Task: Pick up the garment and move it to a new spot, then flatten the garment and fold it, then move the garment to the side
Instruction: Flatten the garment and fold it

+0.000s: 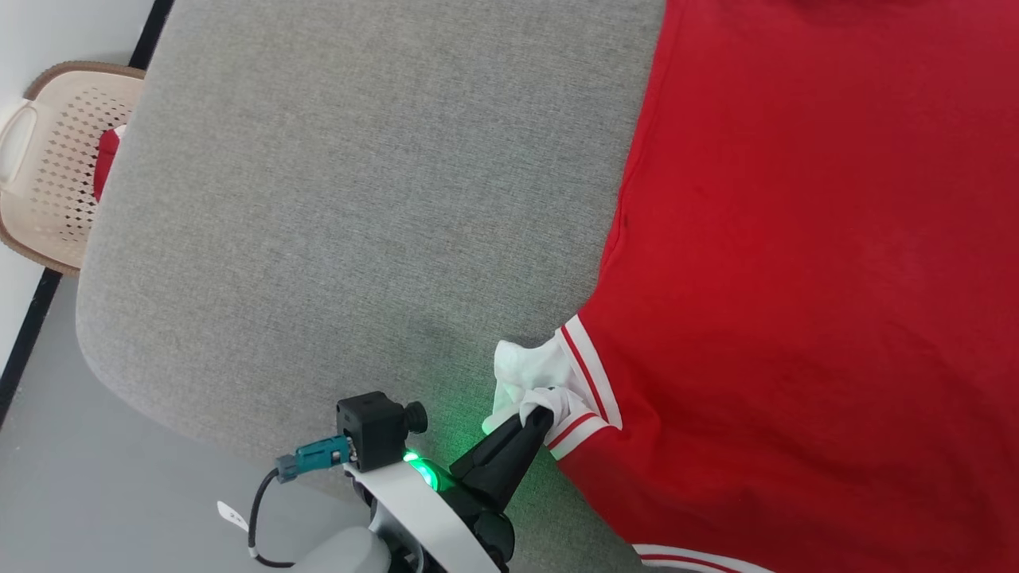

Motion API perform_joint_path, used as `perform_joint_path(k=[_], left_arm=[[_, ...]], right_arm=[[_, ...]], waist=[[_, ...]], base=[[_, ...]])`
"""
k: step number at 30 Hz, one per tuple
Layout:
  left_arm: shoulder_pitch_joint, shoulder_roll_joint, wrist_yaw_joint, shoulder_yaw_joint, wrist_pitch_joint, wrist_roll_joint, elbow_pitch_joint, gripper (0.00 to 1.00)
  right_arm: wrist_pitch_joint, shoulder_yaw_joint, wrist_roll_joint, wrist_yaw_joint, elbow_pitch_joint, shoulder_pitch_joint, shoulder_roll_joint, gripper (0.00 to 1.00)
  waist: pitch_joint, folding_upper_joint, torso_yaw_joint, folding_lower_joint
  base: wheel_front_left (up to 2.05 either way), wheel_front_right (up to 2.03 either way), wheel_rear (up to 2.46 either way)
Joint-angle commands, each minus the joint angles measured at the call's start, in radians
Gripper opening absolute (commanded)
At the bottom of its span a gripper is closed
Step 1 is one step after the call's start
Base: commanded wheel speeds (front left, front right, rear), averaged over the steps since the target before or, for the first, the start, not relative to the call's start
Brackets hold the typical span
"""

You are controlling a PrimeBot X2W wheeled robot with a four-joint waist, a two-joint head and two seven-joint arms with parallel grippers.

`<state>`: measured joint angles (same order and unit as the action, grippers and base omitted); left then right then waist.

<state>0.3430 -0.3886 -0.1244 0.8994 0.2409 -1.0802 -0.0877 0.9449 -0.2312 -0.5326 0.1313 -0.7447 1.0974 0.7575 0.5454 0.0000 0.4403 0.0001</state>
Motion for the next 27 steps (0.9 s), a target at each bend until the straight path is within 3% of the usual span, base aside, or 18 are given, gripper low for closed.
perform_joint_path(k=[1,14,27], left_arm=[[0.015,-0.001,-0.005,-0.005,0.006,0.005,-0.003,0.00],[-0.019,-0.036,0.001,-0.044,0.017,-0.005,0.008,0.00],[-0.064,-0.094,0.025,-0.118,0.021,-0.039,-0.022,0.00]], right_arm=[[0.001,-0.040,-0.006,-0.001,-0.040,-0.061,-0.018,0.00],[-0.116,-0.097,-0.178,-0.001,0.052,-0.098,0.041,0.00],[-0.146,-0.212,-0.510,-0.001,0.494,-0.538,0.232,0.00]], waist=[[0.000,0.0000,-0.007,-0.0001],[-0.096,0.0000,-0.074,-0.0001],[-0.225,0.0000,-0.226,-0.0001]], base=[[0.00,0.00,0.00],[0.00,0.00,0.00],[0.00,0.00,0.00]])
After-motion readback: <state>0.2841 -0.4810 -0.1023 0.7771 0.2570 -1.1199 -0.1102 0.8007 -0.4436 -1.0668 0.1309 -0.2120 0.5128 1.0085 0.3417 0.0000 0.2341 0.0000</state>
